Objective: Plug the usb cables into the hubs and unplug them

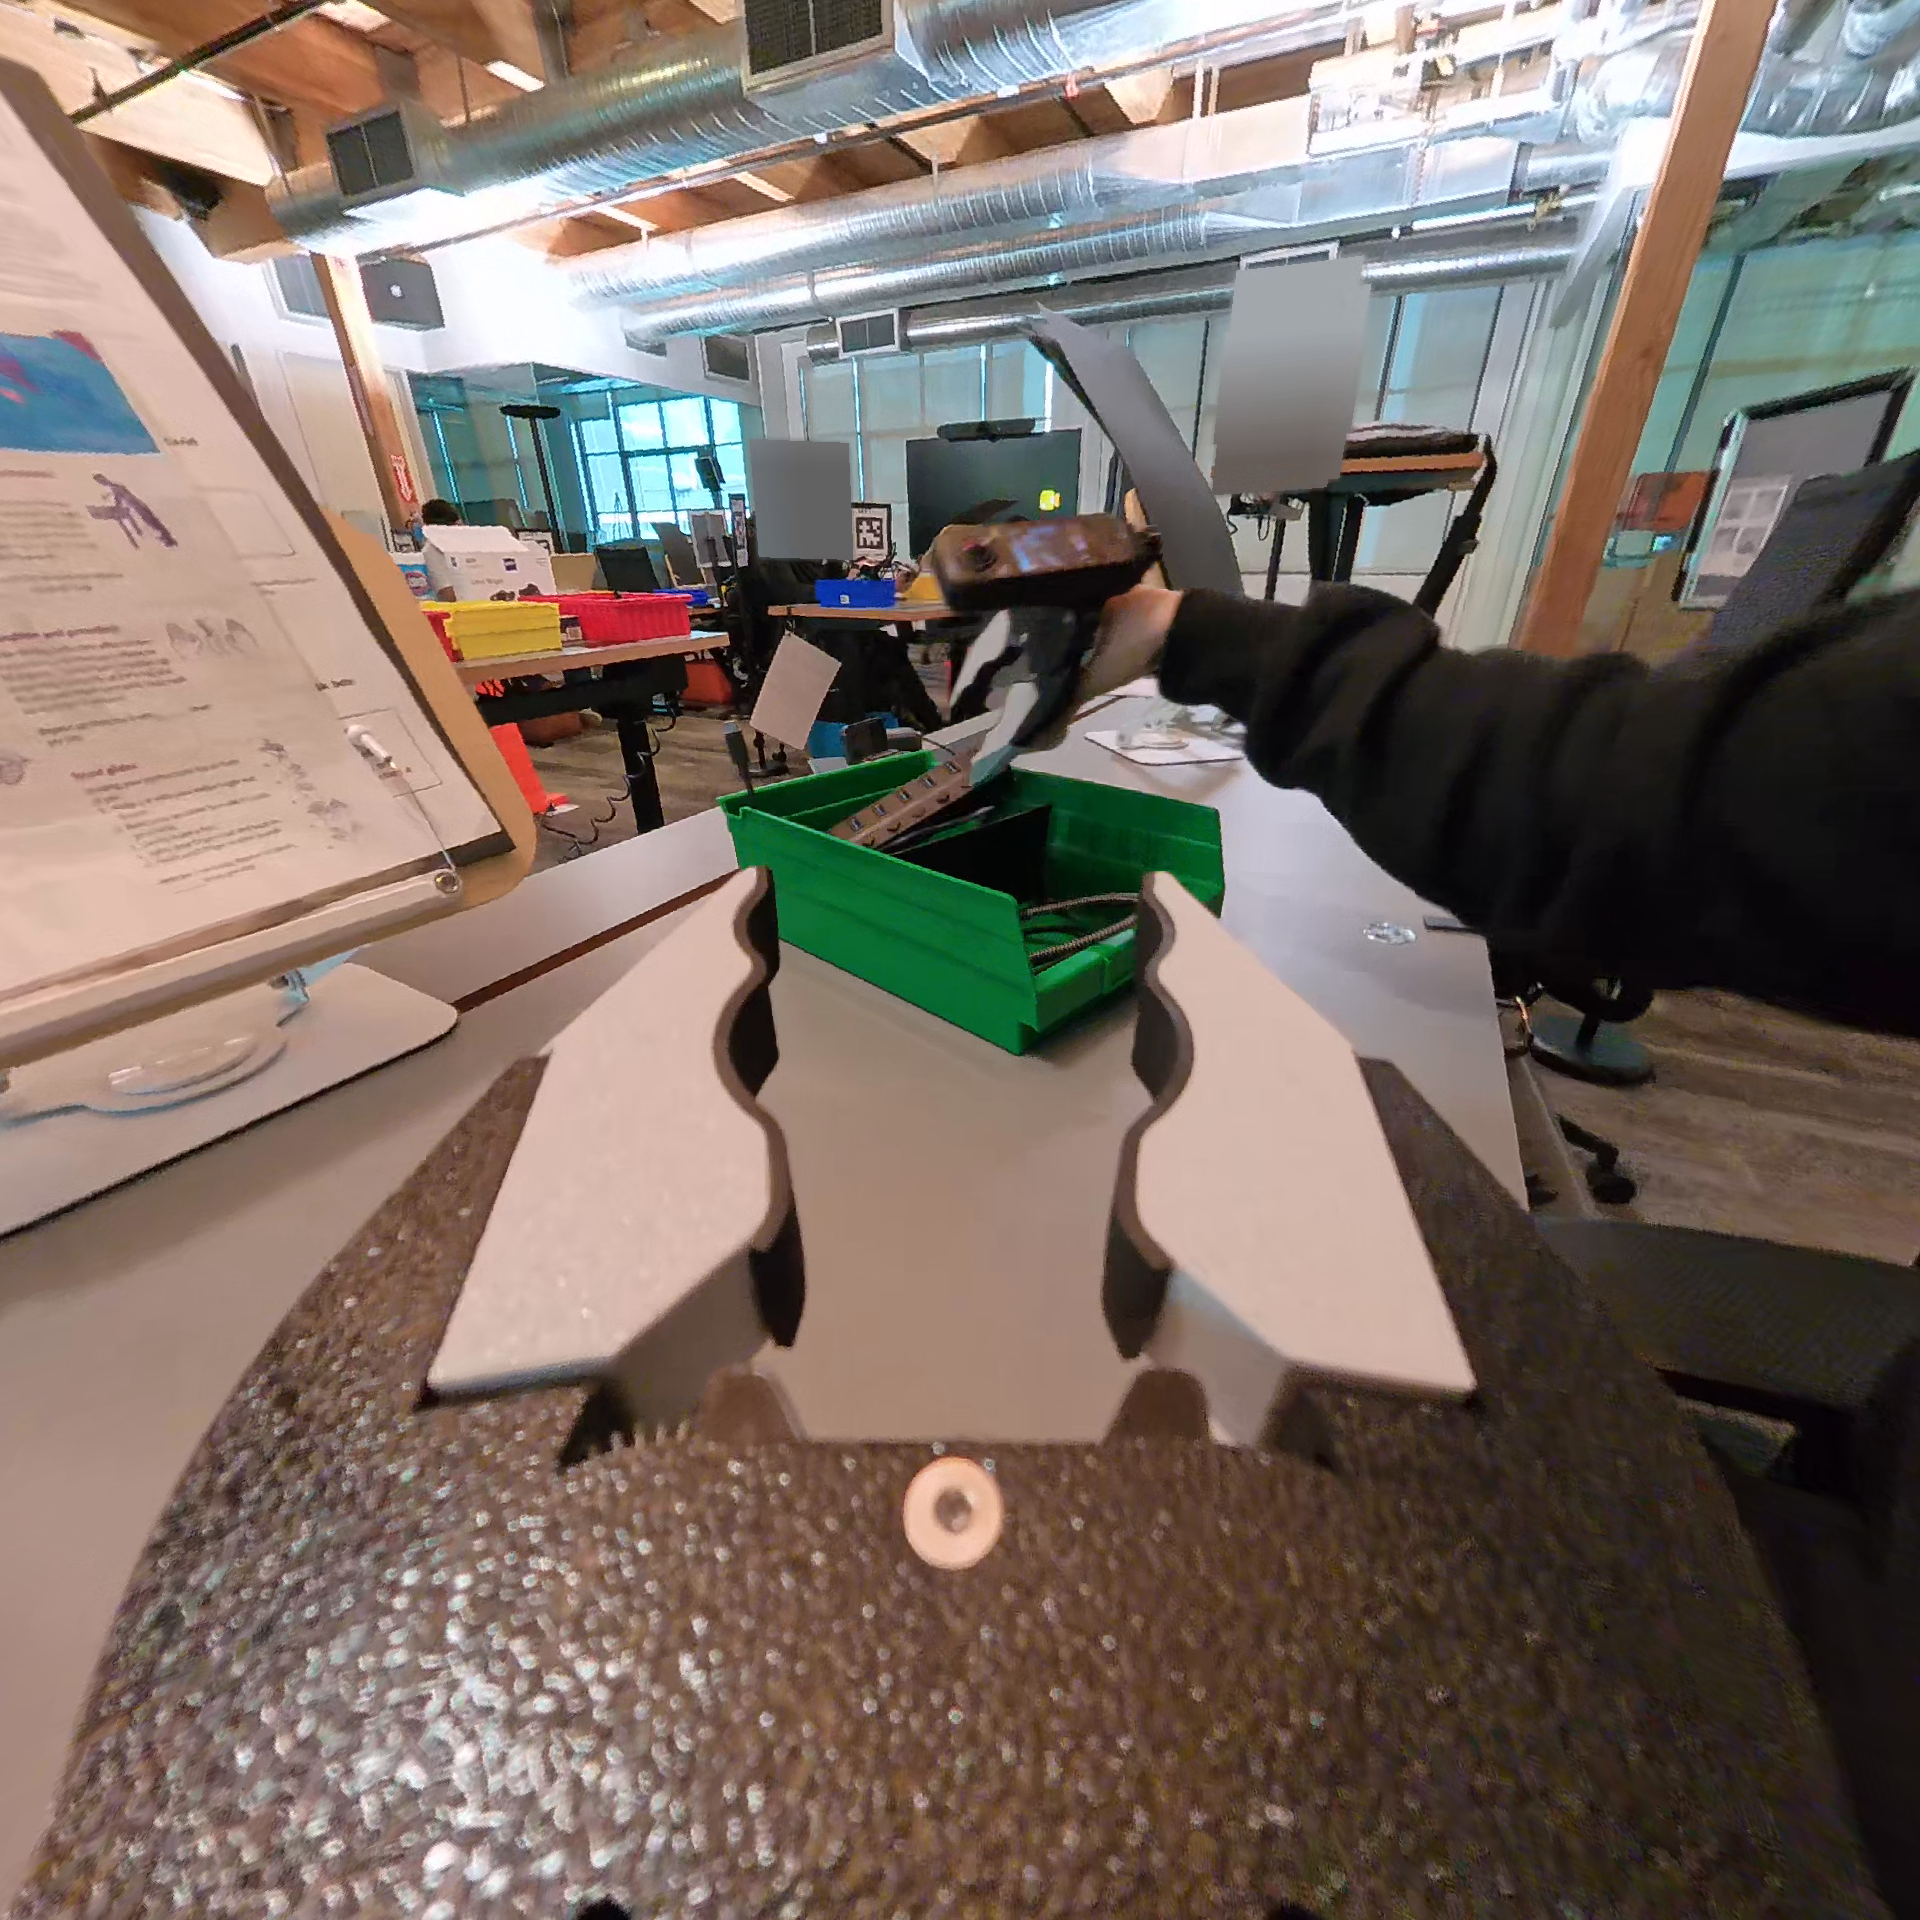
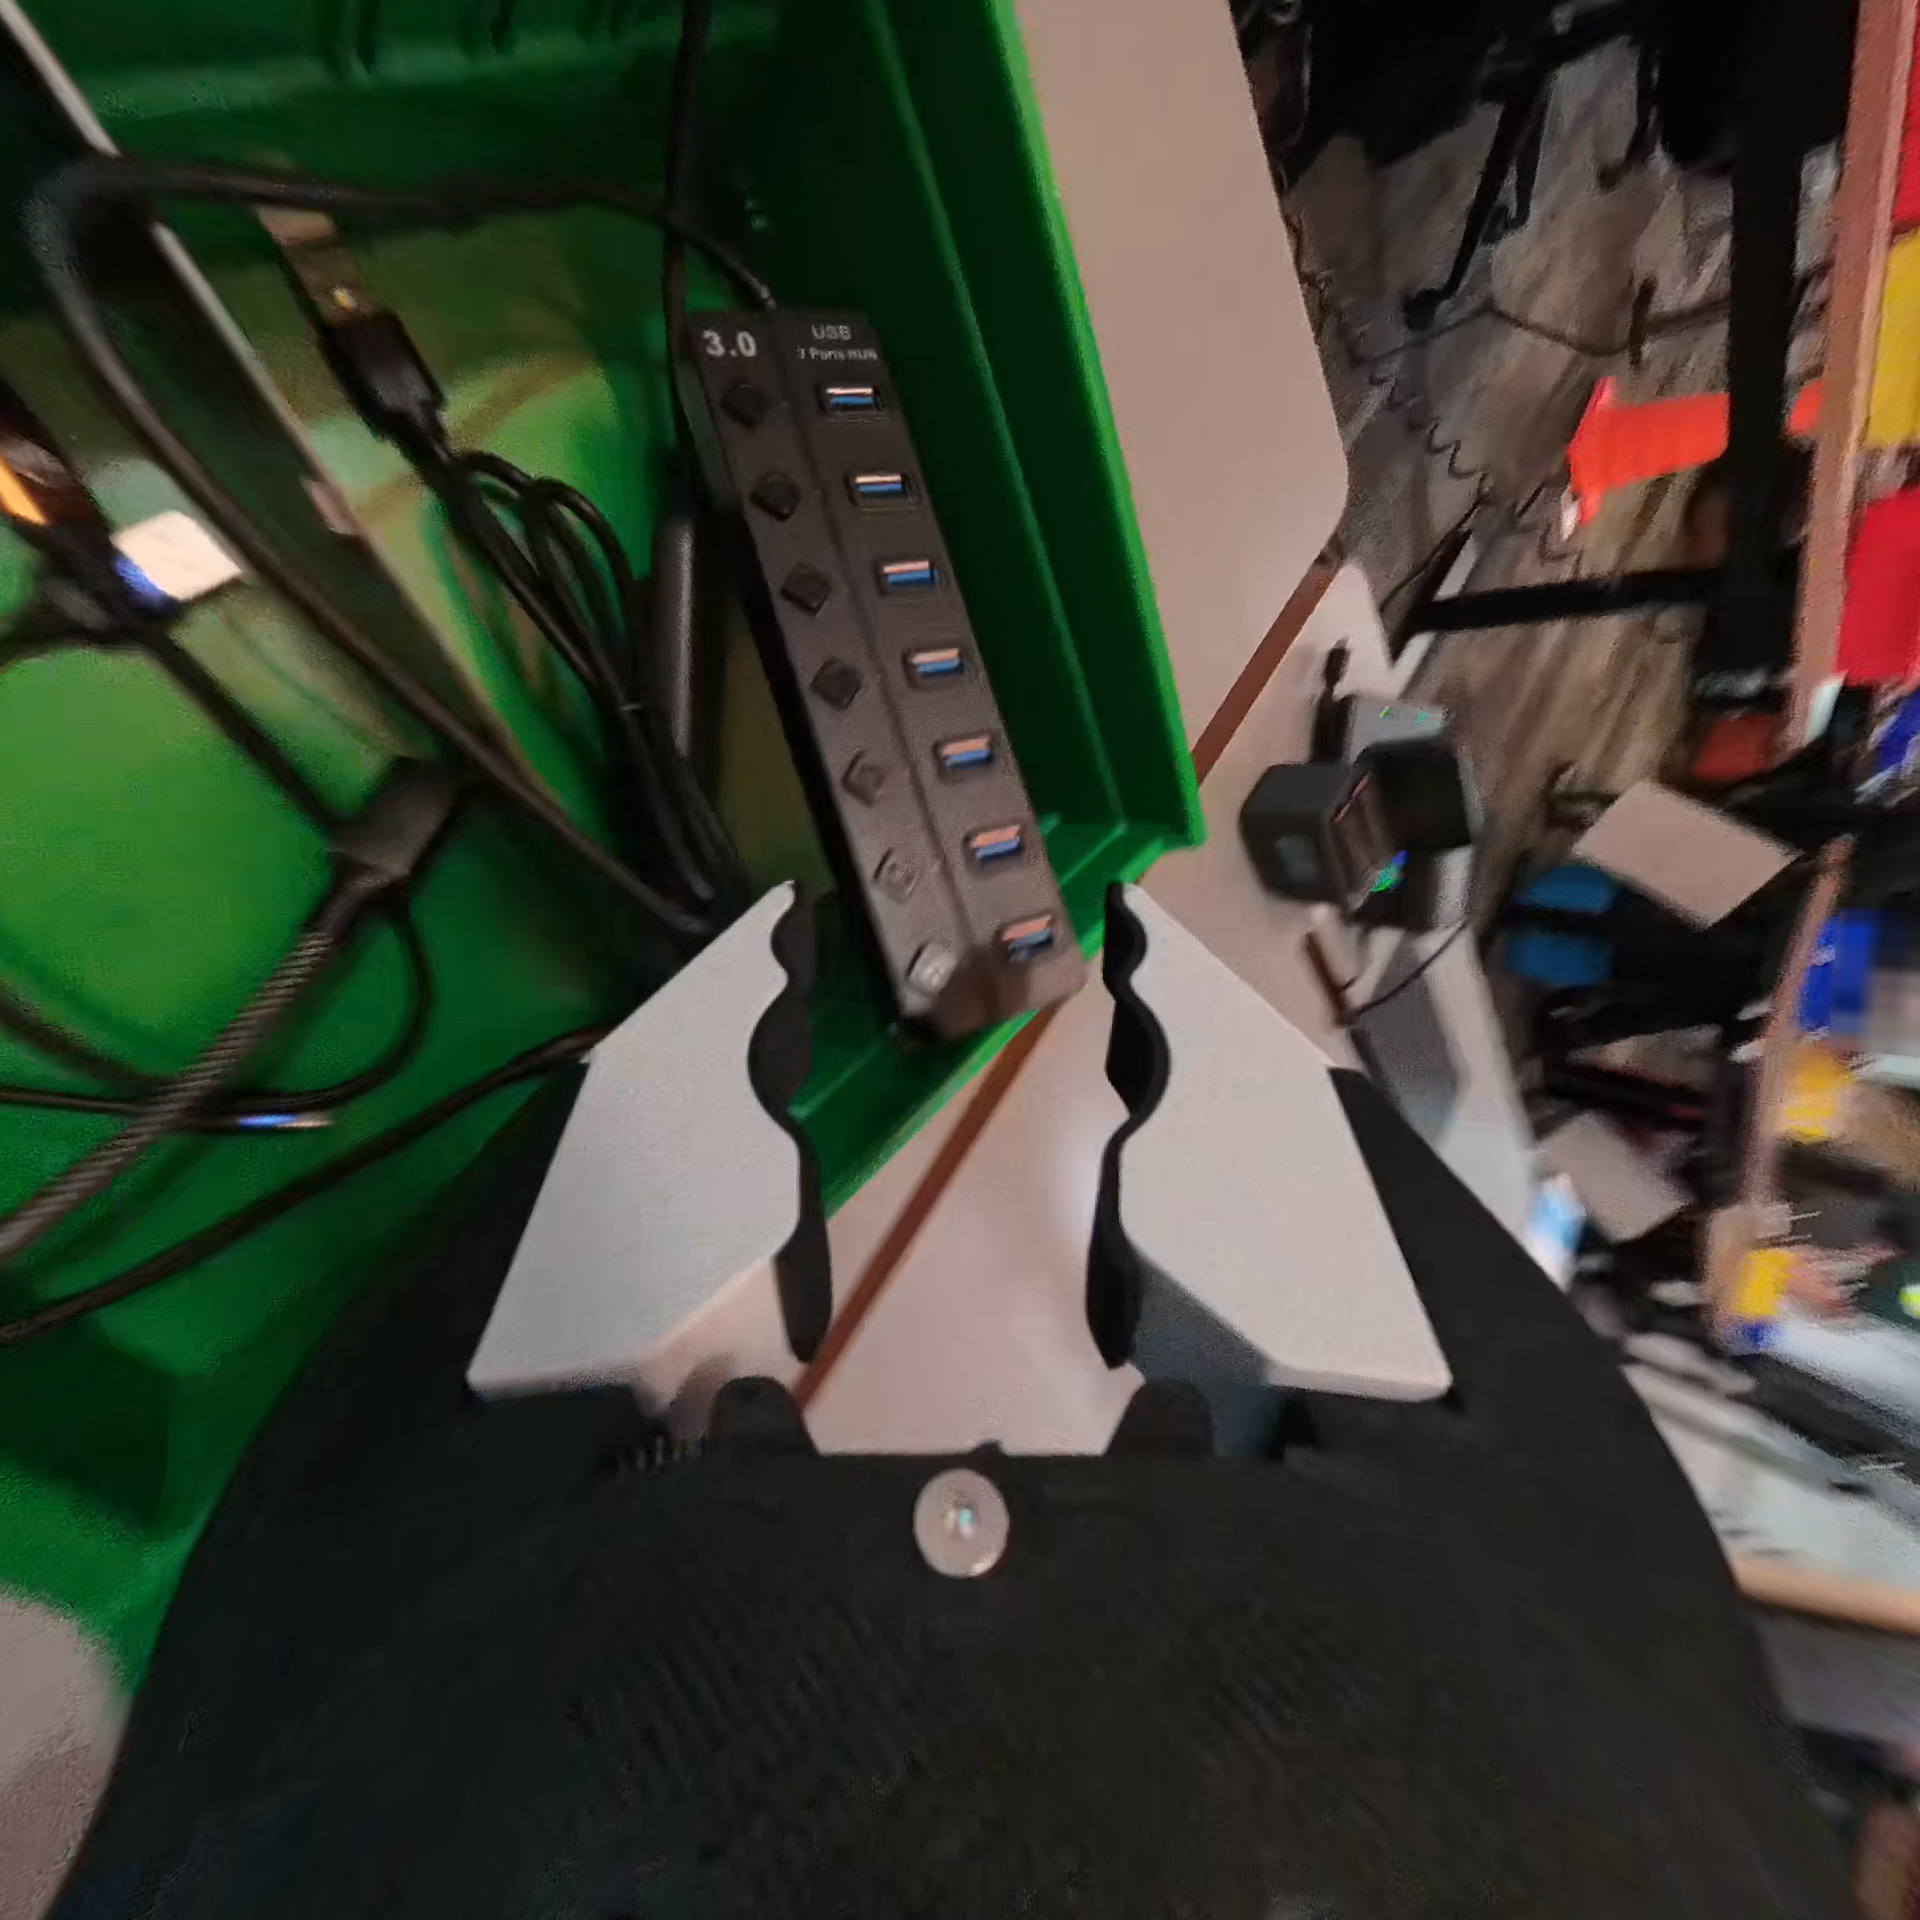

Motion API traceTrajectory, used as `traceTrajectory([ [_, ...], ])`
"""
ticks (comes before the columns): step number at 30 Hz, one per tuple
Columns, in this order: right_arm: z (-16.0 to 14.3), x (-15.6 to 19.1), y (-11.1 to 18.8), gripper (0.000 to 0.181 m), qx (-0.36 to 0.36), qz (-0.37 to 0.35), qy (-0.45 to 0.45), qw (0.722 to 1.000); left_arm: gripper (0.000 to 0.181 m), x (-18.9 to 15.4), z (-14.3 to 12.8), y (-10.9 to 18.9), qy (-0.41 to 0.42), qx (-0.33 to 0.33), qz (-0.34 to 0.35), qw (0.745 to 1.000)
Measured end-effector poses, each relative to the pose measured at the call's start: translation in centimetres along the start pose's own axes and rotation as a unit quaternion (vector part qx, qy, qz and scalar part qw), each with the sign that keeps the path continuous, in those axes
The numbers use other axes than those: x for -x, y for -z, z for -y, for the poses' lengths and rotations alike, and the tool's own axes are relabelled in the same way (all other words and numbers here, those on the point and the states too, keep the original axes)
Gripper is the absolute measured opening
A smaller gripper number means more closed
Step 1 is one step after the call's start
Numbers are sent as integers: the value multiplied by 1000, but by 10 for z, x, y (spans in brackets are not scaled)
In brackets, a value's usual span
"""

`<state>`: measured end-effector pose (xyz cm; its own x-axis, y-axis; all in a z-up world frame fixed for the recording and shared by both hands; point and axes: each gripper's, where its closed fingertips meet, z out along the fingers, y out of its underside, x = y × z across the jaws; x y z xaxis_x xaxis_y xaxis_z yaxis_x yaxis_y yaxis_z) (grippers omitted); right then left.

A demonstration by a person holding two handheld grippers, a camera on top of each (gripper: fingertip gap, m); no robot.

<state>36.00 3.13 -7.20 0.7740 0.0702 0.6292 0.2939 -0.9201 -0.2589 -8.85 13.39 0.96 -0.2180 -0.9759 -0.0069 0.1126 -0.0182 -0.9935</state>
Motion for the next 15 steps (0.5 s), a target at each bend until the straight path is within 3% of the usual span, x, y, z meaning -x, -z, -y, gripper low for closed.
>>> traceTrajectory([
  [4,-41,35,40,74,-37,-8,-195,980,65,6,-14,-17,34,8,19,999],
  [8,-73,77,70,75,-136,-57,-379,914,66,9,-51,-44,42,74,52,995],
  [10,-89,98,65,77,-145,-66,-424,892,67,9,-69,-61,49,101,69,991],
  [12,-101,102,51,79,-127,-68,-429,892,68,5,-84,-84,67,115,82,988],
  [15,-97,97,47,59,-146,-59,-460,874,68,-12,-99,-129,86,121,81,986],
])
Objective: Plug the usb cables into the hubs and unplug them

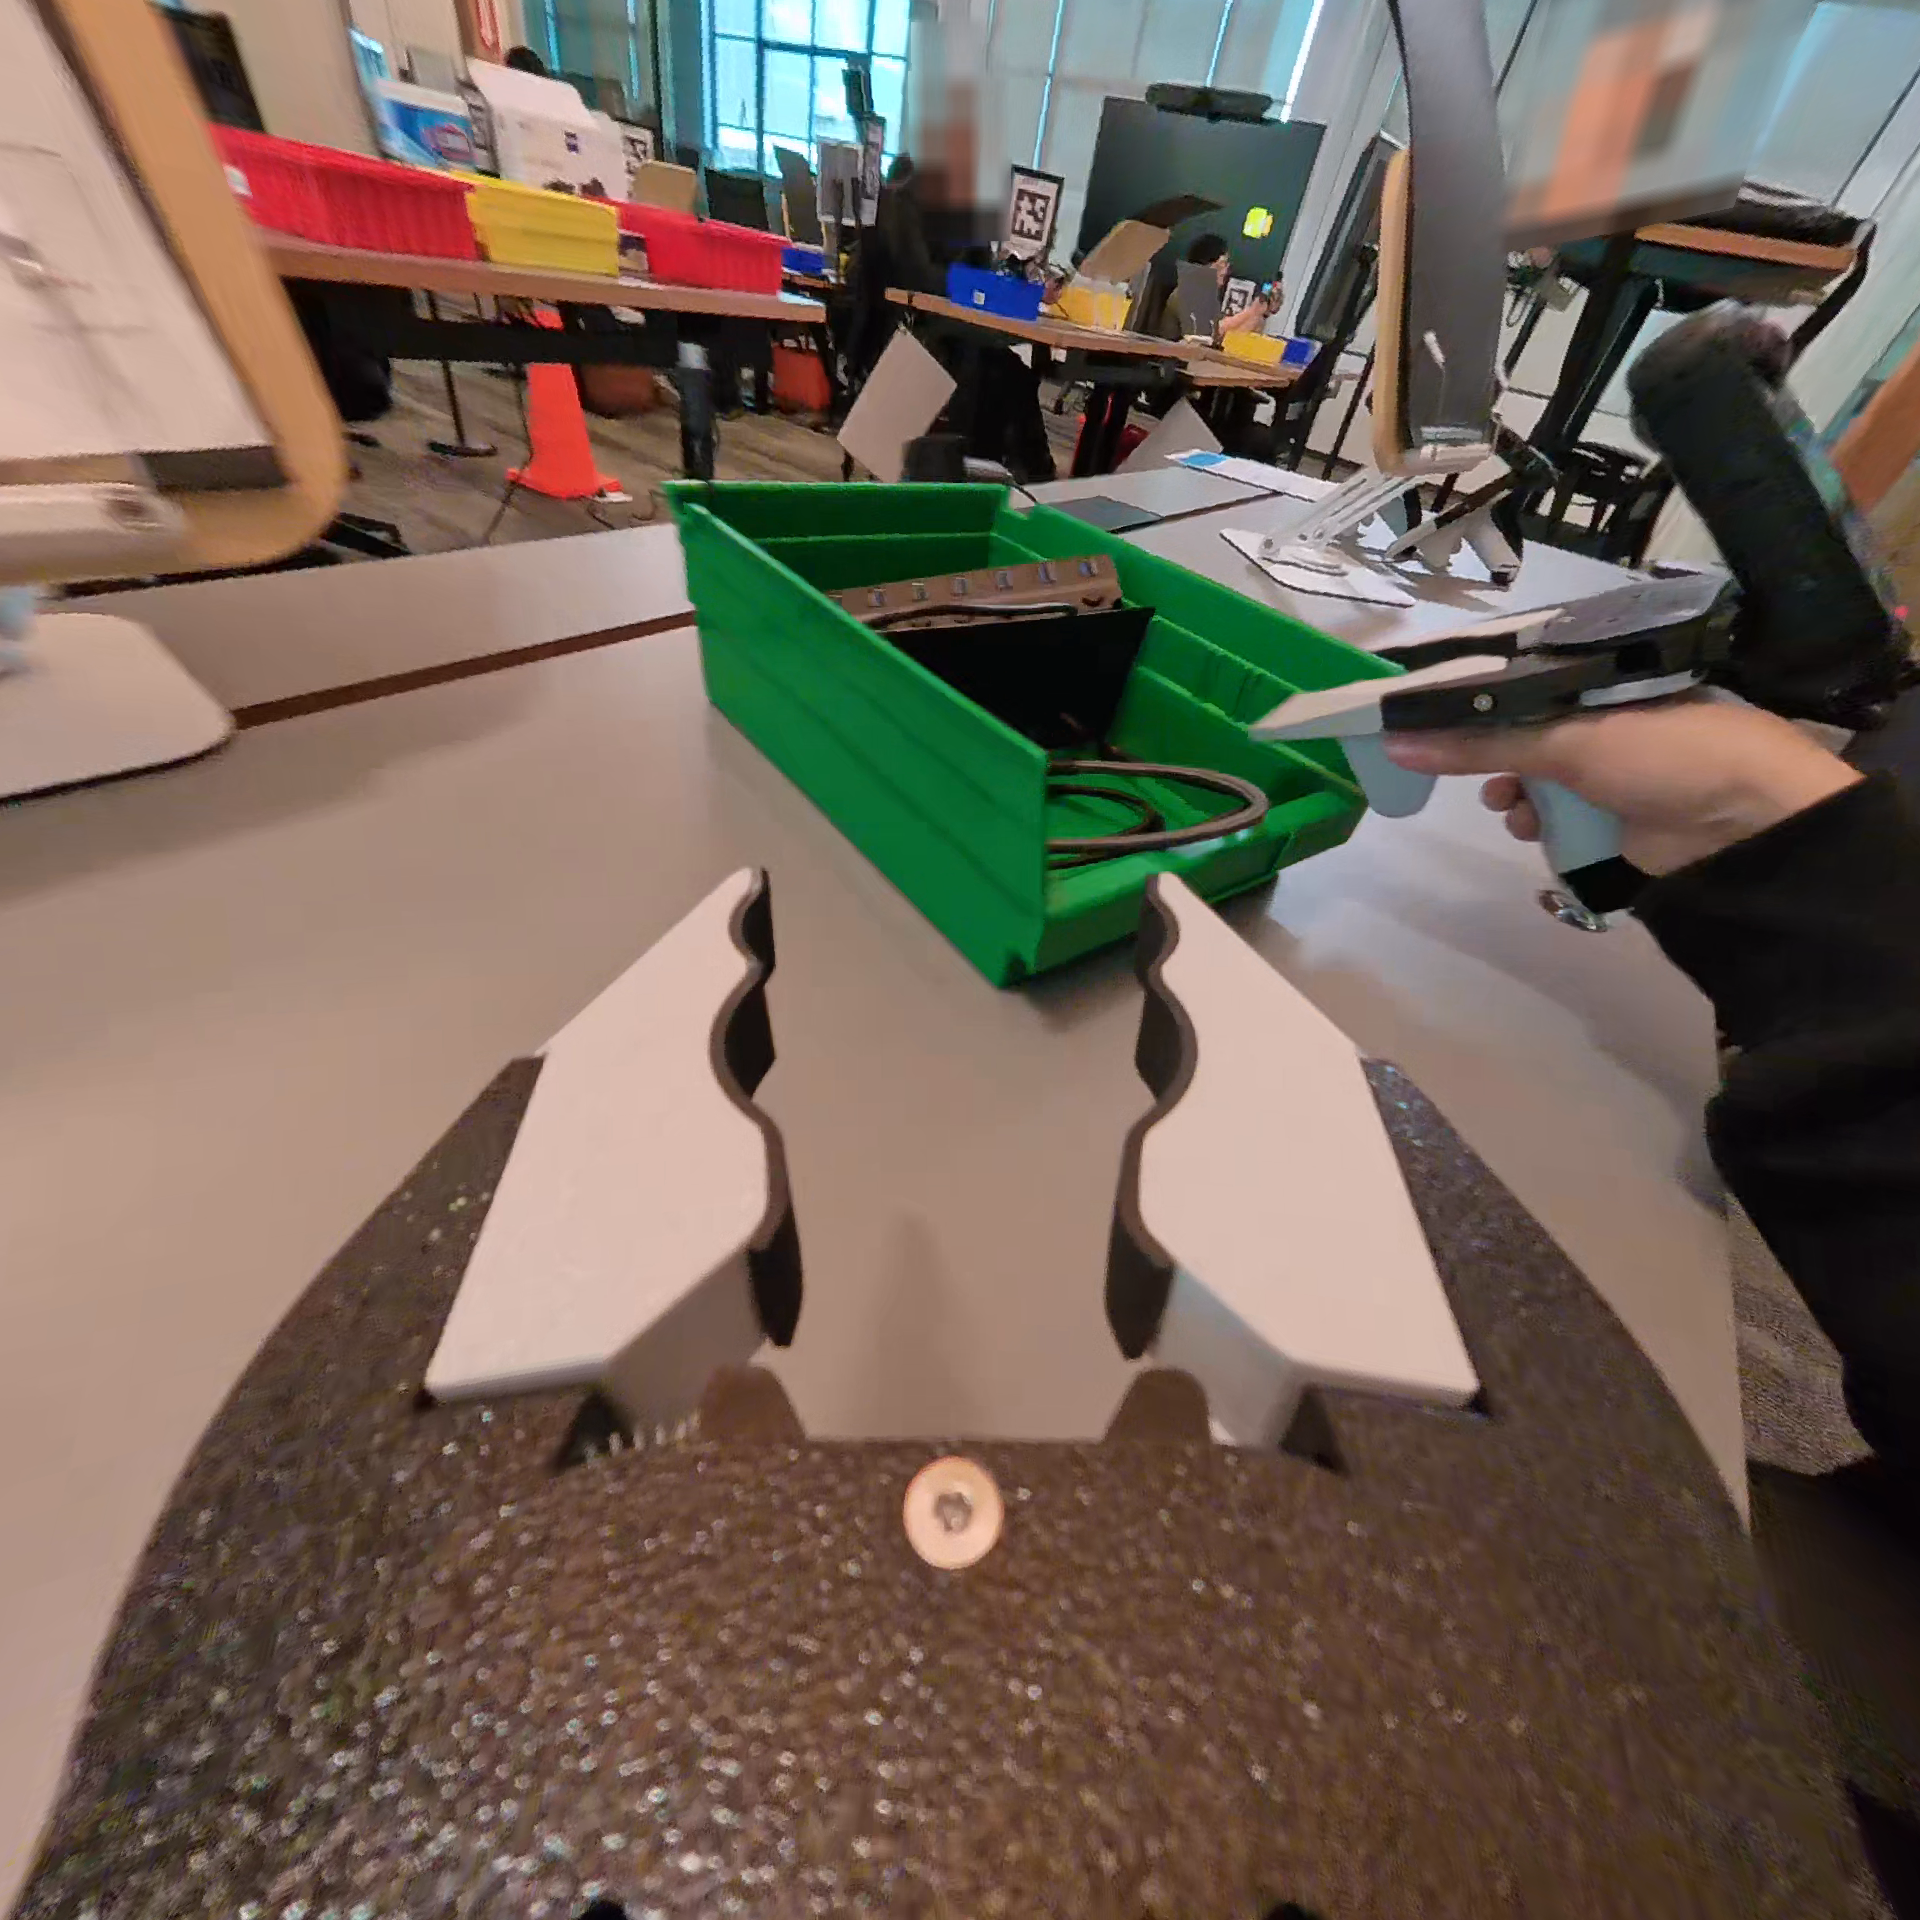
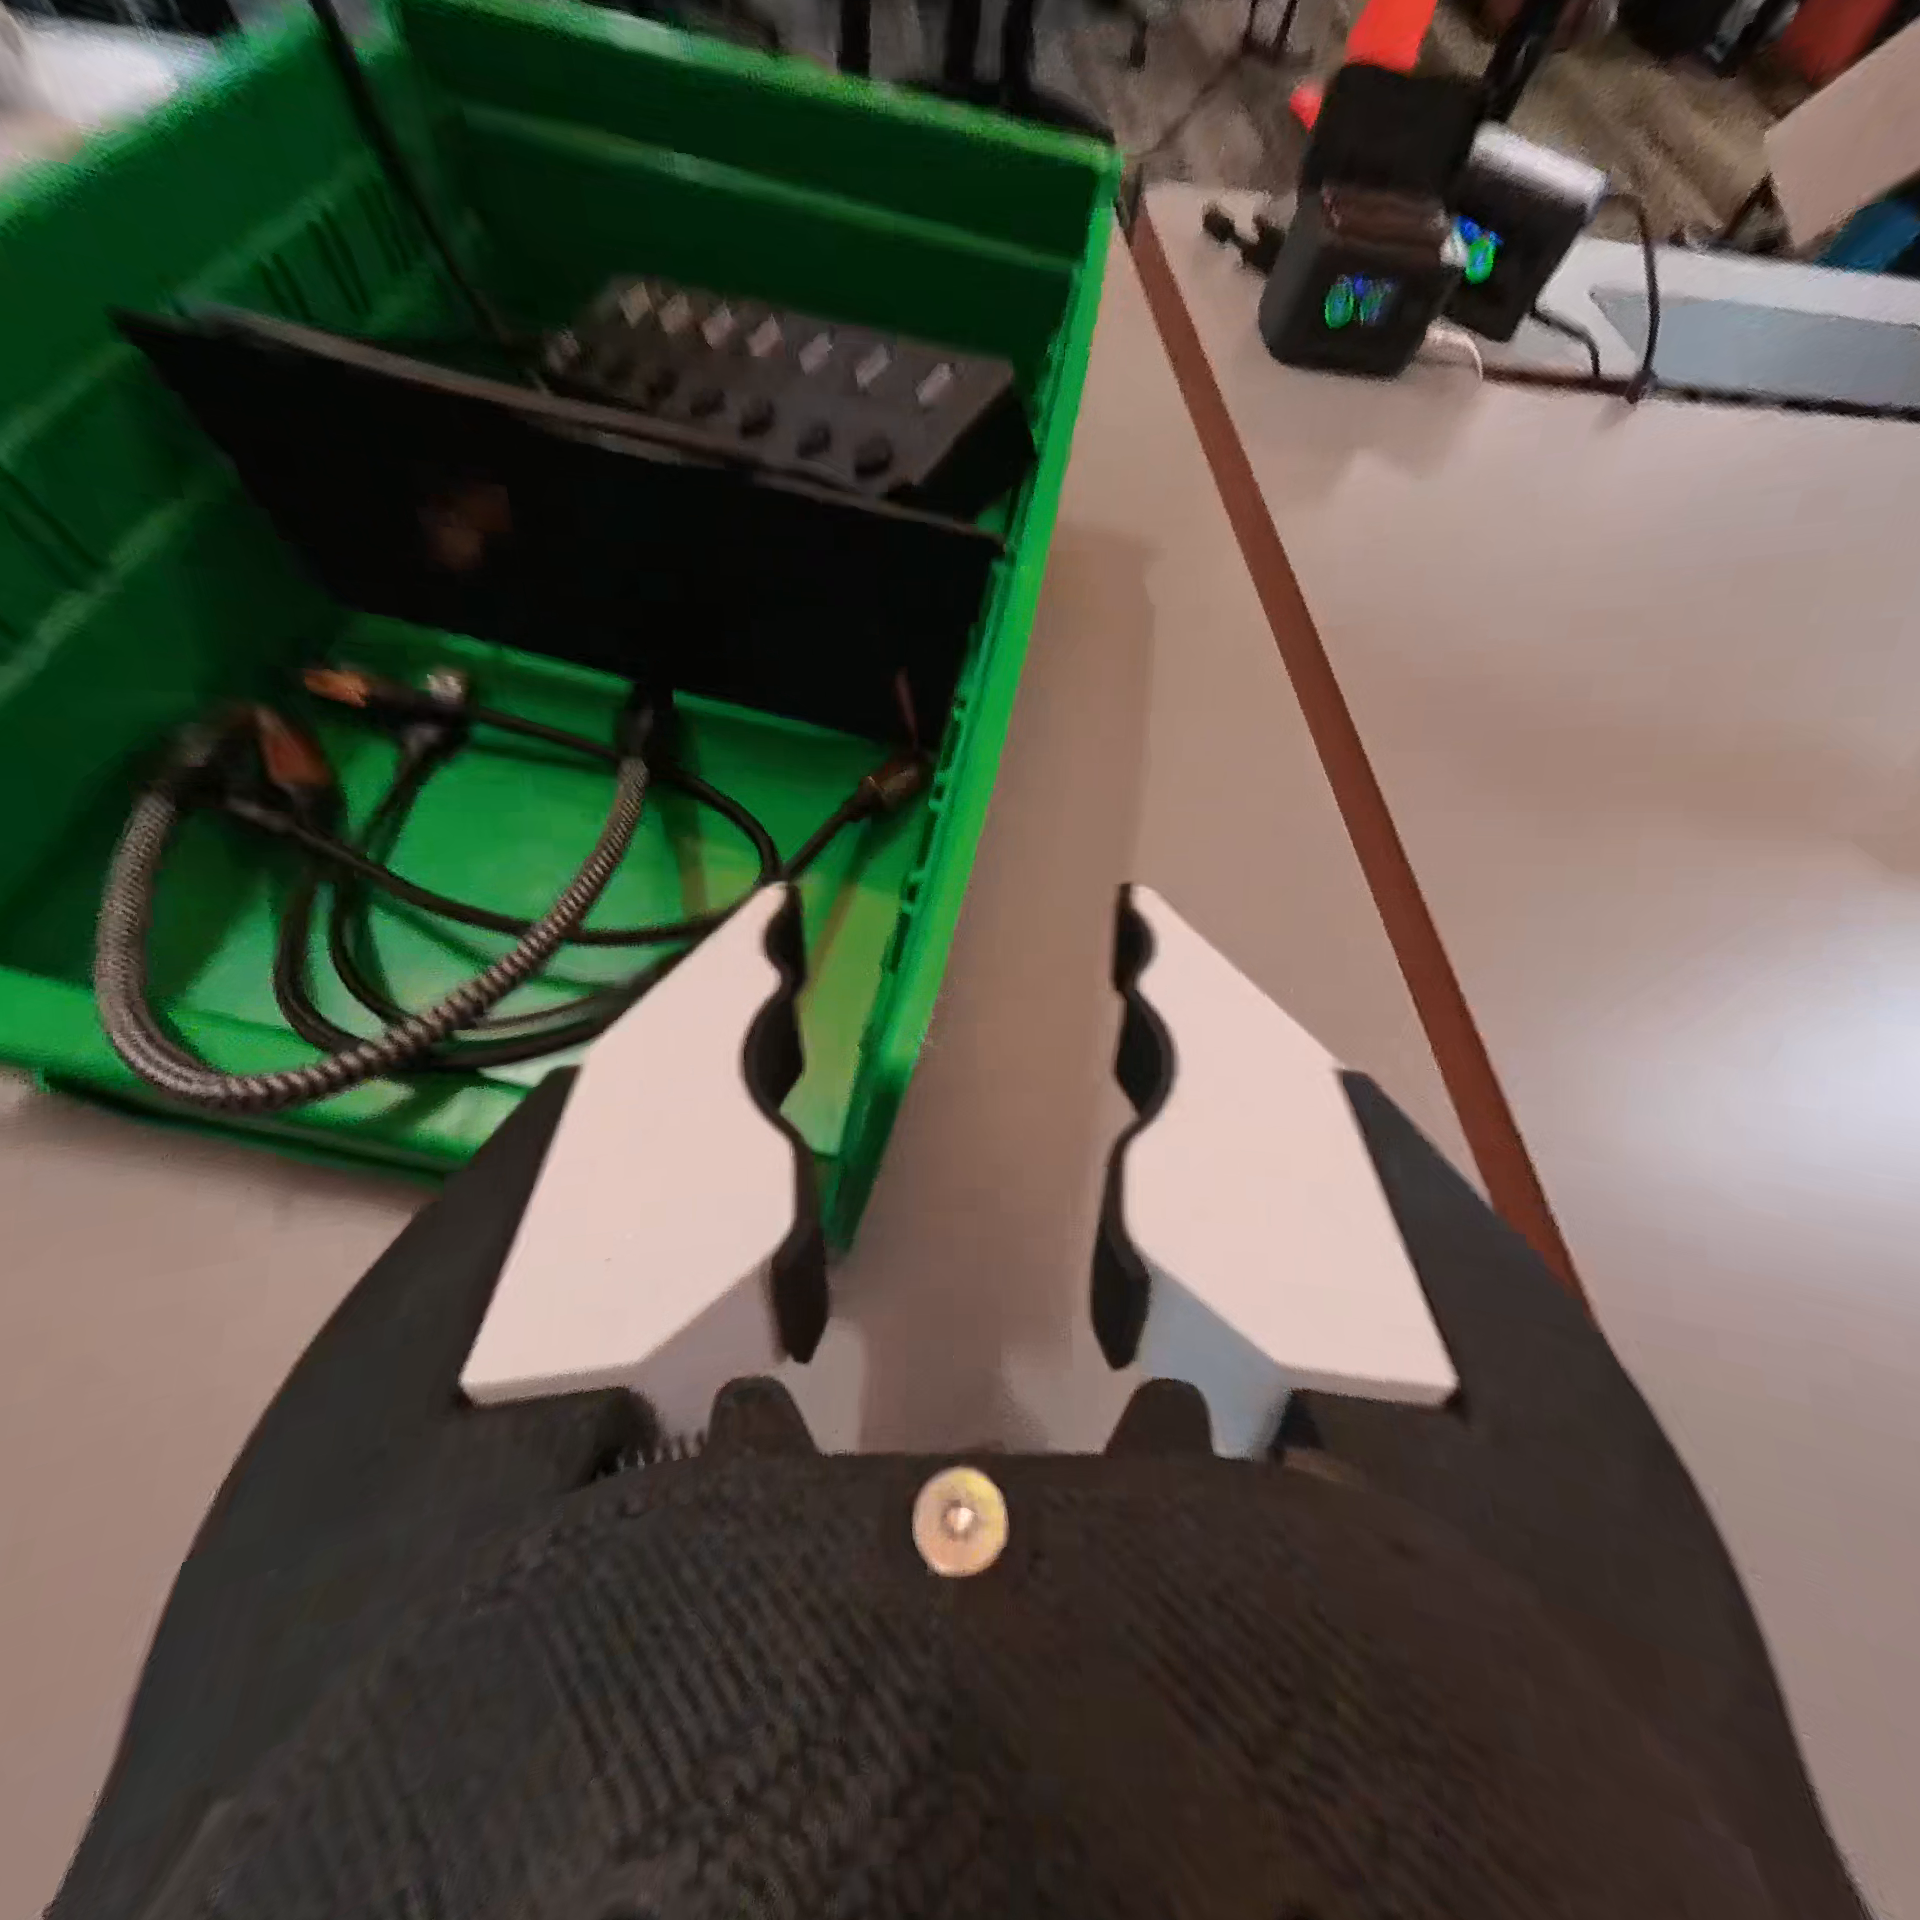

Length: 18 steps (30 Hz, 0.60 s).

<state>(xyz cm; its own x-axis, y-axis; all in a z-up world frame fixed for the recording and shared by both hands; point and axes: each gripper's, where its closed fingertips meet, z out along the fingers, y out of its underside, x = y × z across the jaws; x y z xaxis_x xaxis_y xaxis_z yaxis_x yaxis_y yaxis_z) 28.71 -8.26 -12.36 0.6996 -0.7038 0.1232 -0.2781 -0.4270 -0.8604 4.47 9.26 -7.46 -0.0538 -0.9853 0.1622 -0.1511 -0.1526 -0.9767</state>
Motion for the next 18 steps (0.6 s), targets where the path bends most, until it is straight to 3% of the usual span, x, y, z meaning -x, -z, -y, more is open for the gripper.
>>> traceTrajectory([
  [2,9,7,-1,28,-28,15,-1,999,57,-18,-7,-33,1,22,-6,1000],
  [4,9,6,-2,11,-29,5,10,1000,51,-30,-15,-63,-6,54,5,999],
  [9,5,7,-6,13,-19,5,7,1000,34,-26,-31,-109,-49,108,71,990],
  [10,5,7,-6,11,-18,5,-1,1000,33,-21,-31,-112,-51,105,89,989],
  [11,6,5,-6,7,-16,5,-11,1000,11,-16,-31,-114,-57,103,100,988],
  [18,9,30,-7,6,-10,44,-8,999,11,-4,-32,-95,-85,86,109,987],
])
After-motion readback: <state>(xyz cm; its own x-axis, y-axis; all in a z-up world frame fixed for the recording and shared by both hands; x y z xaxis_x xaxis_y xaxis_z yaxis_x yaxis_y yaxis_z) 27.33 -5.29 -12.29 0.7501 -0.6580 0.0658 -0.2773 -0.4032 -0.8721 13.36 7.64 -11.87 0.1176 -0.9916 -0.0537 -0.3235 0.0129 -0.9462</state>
